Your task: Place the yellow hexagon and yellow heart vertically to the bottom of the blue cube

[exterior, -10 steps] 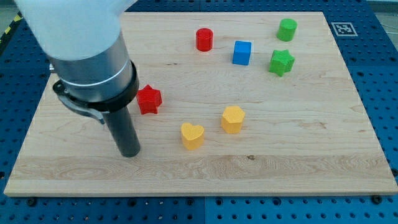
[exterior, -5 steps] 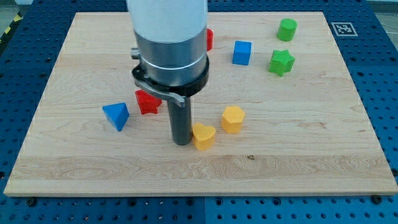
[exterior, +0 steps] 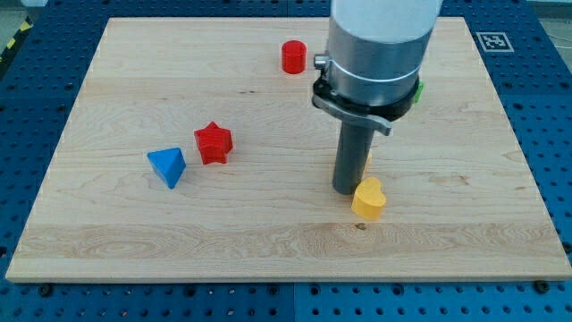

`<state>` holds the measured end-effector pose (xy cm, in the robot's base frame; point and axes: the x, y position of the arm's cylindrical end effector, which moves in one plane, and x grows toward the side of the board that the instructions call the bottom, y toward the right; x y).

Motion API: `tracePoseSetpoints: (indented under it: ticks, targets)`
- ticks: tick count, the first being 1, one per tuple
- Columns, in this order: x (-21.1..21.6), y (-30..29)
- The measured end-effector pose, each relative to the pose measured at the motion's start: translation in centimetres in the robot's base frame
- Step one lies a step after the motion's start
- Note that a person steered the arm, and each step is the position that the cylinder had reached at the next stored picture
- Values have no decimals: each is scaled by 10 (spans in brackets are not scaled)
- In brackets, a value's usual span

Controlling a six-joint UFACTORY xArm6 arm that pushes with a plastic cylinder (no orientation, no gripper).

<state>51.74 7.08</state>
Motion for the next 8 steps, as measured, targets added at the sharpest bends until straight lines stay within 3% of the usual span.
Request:
tracePoseSetpoints:
  ticks: [3, 8]
  targets:
    - [-5, -35]
    - [-19, -20]
